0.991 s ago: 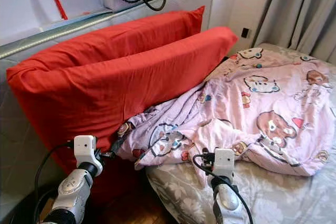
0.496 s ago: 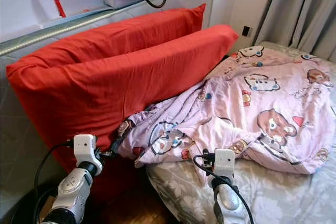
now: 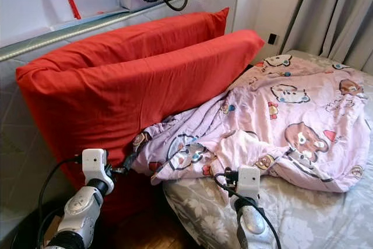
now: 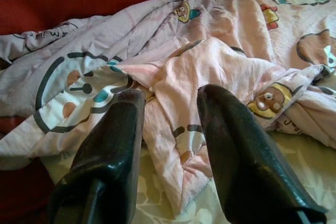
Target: Clean up the room
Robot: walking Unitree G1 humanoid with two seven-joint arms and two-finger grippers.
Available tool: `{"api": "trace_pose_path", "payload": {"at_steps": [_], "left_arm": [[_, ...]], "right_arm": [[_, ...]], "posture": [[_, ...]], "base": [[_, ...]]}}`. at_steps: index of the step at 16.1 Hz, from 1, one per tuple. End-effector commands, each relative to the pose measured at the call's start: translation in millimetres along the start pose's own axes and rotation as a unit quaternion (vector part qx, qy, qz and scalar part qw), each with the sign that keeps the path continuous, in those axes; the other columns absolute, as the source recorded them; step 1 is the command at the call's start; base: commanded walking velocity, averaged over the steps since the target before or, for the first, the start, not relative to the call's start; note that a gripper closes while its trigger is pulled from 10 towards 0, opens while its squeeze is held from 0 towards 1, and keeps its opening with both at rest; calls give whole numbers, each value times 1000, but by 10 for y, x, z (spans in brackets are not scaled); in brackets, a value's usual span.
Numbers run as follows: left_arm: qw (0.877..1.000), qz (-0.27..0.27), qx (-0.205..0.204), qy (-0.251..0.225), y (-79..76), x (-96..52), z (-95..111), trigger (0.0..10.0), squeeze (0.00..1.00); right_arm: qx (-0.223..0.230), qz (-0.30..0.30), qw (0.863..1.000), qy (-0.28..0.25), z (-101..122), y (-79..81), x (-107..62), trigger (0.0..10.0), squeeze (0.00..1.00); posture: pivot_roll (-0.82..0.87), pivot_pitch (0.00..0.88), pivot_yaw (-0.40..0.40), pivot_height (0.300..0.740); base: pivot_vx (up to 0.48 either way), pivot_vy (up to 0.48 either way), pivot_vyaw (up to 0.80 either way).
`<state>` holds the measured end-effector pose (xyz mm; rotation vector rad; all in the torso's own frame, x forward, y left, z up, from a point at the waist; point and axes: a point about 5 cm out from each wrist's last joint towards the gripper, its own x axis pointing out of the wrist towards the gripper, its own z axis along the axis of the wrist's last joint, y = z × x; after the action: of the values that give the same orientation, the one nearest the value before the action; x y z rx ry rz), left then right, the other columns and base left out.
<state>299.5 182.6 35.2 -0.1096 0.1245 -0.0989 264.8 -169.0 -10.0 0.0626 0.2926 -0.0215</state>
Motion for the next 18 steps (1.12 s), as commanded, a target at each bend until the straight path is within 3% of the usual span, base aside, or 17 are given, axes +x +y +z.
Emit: {"api": "trace_pose_path", "payload": {"at_steps": [1,15,18], "left_arm": [[1000,-2,-4,-1,5,18,27,10000,0],[1000,-12,-6,2,-24,15,24,10000,0],[1000,-10,-6,-1,-18,15,34,10000,0]], "right_arm": [[-3,5,1000,5,-14,14,-1,10000,0],[-6,23,1000,2,-24,47,-15,10000,0],[-6,37,999,-6,-12,97,-18,10000,0]], "posture": [[-40,25,-7,641],[-37,25,-4,641],[-37,25,-4,641]], "base": [[0,0,0],[0,0,0],[0,0,800]]}}
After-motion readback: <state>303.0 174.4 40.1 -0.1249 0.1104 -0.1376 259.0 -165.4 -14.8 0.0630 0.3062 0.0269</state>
